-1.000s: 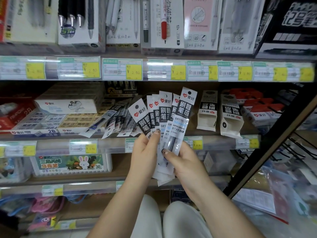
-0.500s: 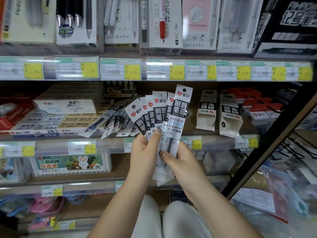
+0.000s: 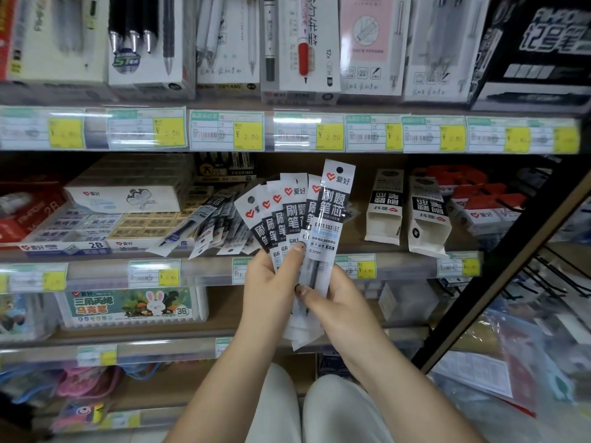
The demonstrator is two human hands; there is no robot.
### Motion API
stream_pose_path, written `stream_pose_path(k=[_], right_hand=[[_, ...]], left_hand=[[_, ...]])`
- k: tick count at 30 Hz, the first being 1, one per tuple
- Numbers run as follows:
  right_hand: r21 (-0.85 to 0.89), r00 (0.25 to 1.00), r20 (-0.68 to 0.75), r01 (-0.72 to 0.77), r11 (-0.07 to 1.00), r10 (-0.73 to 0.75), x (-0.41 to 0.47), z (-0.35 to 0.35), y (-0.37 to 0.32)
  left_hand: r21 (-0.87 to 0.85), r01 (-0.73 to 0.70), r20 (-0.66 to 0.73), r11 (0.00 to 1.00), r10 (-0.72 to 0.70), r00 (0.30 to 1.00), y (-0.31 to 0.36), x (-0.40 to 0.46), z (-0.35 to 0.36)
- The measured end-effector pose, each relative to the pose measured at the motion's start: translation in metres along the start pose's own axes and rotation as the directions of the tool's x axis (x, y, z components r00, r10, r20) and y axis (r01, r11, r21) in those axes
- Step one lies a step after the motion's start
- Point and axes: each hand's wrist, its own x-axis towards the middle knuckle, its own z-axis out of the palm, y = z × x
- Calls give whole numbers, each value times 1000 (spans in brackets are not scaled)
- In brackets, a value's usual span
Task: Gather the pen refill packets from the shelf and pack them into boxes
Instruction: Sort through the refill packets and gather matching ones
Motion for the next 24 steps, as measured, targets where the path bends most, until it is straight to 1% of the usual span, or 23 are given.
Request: stream_pose_path(k=[5, 10, 12, 16, 18, 21, 23, 24], right_hand=[[-11, 1000, 1, 3, 1000, -3, 0, 0, -1], [8, 1000, 17, 16, 1000, -16, -2, 0, -3], [-16, 999, 23, 36, 999, -36, -1, 0, -4], [-132, 995, 70, 80, 988, -71, 0, 1, -7], [-233, 991, 114, 96, 968, -70, 1, 3, -9], [-427, 987, 147, 123, 896, -66, 3, 6, -13], [-498, 992, 119, 88, 862, -33, 6, 10, -14], [-513, 994, 110, 74, 855, -21, 7, 11, -12]], left_hand=[[-26, 6, 9, 1000, -6, 1000, 2, -1, -1], [-1, -29, 23, 1000, 29, 999, -1, 0, -1], [11, -25, 28, 1000, 25, 999, -2, 1, -2], [-13, 16, 36, 1000, -16, 999, -4, 2, -4], [30, 28, 40, 999, -29, 999, -6, 3, -6], [43, 77, 28, 996, -78, 997, -11, 6, -11], [-4, 123, 0, 992, -123, 992, -13, 6, -12], [-61, 159, -19, 985, -161, 987, -13, 7, -12]])
